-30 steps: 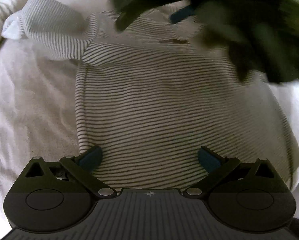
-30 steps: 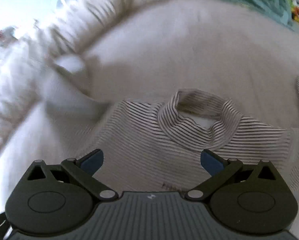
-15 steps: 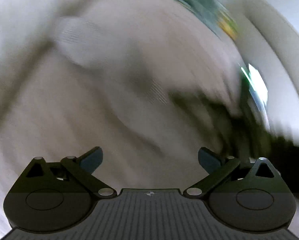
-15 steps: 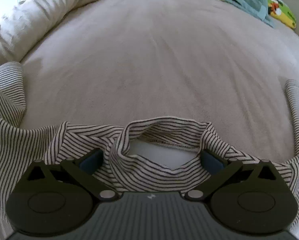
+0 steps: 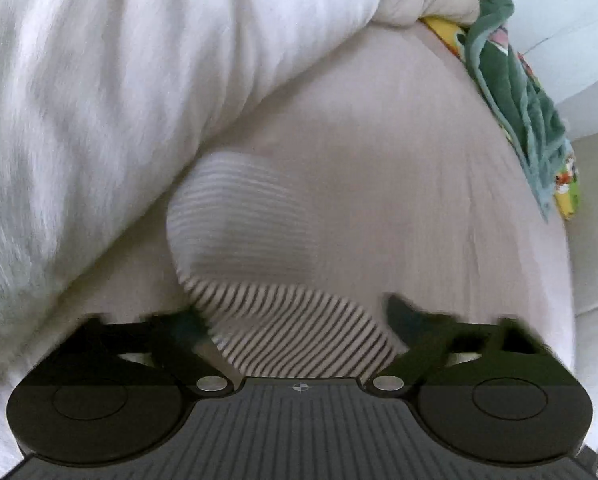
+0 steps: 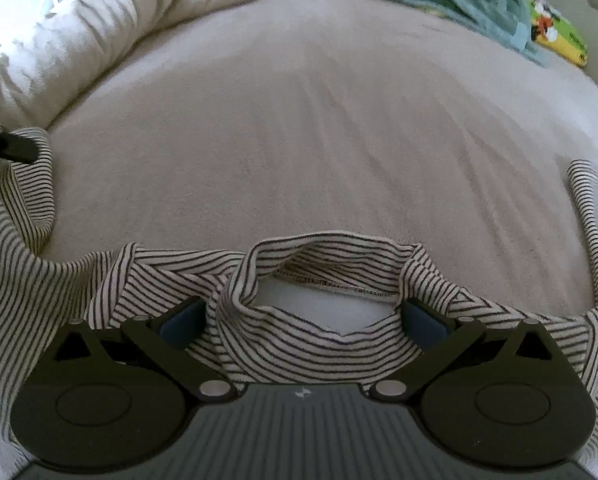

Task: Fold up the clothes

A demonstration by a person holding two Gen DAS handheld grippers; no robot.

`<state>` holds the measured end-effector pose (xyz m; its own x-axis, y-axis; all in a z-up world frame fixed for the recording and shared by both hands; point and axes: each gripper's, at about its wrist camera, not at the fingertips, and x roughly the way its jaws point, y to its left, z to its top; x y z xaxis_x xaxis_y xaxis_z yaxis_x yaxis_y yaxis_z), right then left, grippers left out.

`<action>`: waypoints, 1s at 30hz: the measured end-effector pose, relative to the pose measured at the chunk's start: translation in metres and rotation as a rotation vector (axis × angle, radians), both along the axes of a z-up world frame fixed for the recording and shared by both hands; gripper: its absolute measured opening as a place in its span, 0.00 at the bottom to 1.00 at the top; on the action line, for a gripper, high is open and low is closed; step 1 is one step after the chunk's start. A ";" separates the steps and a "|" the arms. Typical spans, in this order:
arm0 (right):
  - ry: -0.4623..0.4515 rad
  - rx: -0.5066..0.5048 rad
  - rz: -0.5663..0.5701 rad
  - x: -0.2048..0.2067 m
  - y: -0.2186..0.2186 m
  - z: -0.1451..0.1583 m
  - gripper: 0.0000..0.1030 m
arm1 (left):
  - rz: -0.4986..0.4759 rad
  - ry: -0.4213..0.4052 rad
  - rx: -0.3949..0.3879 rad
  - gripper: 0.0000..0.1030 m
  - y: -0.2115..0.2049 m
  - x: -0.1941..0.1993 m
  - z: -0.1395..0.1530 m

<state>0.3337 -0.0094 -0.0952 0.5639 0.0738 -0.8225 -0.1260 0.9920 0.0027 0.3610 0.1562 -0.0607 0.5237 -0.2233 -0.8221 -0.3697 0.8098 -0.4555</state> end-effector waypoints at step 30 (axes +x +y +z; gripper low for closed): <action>0.103 0.610 -0.427 -0.014 -0.322 0.072 1.00 | 0.034 -0.089 0.387 0.91 -0.042 -0.181 0.093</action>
